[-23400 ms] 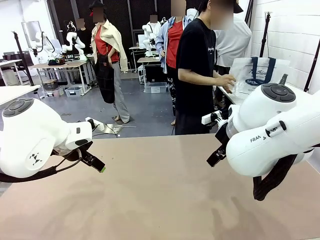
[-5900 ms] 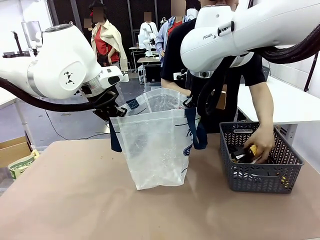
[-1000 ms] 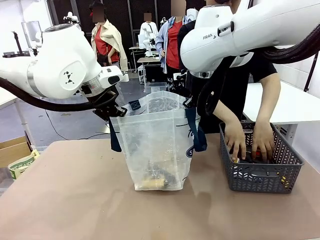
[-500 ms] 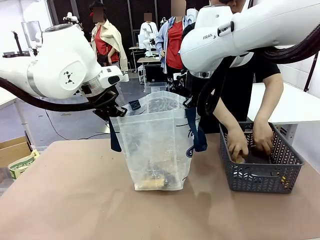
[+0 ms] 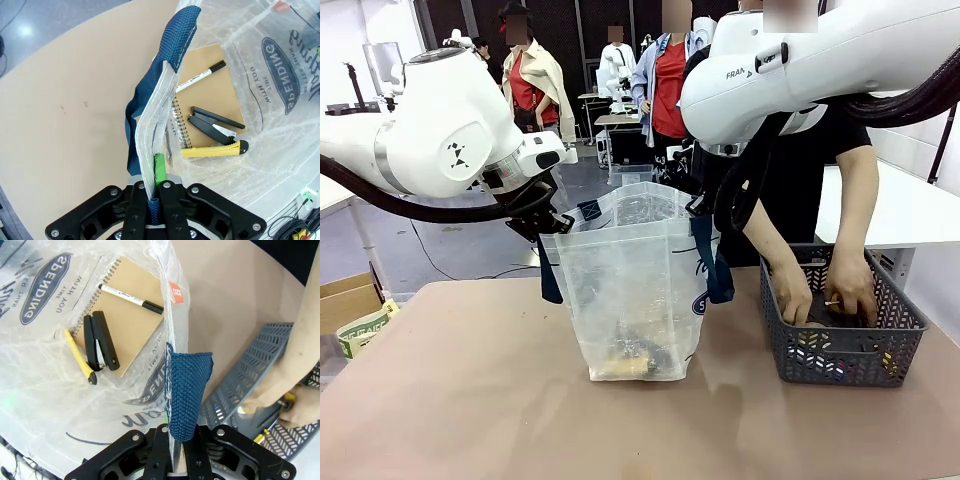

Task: Transfer purchased items from the store into the shopping bag.
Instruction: Move the Reusable shopping bag to the right side of the table.

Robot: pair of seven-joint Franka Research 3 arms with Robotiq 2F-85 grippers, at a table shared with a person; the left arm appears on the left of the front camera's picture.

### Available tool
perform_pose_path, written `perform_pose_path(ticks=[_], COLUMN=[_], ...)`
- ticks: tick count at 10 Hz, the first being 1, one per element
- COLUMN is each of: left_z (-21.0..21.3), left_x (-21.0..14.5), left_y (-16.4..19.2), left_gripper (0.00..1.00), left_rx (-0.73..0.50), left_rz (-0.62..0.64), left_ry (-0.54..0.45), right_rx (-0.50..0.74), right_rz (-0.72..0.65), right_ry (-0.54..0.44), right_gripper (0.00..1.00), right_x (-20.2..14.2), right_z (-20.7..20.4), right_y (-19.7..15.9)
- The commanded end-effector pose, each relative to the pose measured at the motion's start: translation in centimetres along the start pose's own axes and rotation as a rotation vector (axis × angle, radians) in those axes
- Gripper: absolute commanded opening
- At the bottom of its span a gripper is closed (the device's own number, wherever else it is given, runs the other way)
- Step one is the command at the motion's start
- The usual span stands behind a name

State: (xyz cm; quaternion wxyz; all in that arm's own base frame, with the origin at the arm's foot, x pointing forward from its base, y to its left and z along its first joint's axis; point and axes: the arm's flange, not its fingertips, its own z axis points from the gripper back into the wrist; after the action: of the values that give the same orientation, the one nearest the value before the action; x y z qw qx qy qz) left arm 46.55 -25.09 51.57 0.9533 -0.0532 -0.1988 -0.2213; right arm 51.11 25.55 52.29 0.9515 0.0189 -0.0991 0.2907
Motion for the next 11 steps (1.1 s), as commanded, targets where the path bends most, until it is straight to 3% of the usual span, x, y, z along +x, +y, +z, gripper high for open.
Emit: perform_pose_path(ticks=[1, 11], left_z=[0.09, 0.09], left_x=[-0.22, -0.22], left_y=[0.23, 0.23], left_gripper=[0.0, 0.0], left_rx=[0.004, 0.004], left_rz=[0.013, 0.013], left_ry=[0.0, 0.0], right_rx=[-0.002, -0.002], right_rz=[-0.008, -0.008], right_ry=[-0.003, -0.003], right_gripper=[0.0, 0.0], right_x=[-0.05, -0.05], right_z=[0.08, 0.08], right_y=[-0.25, -0.25])
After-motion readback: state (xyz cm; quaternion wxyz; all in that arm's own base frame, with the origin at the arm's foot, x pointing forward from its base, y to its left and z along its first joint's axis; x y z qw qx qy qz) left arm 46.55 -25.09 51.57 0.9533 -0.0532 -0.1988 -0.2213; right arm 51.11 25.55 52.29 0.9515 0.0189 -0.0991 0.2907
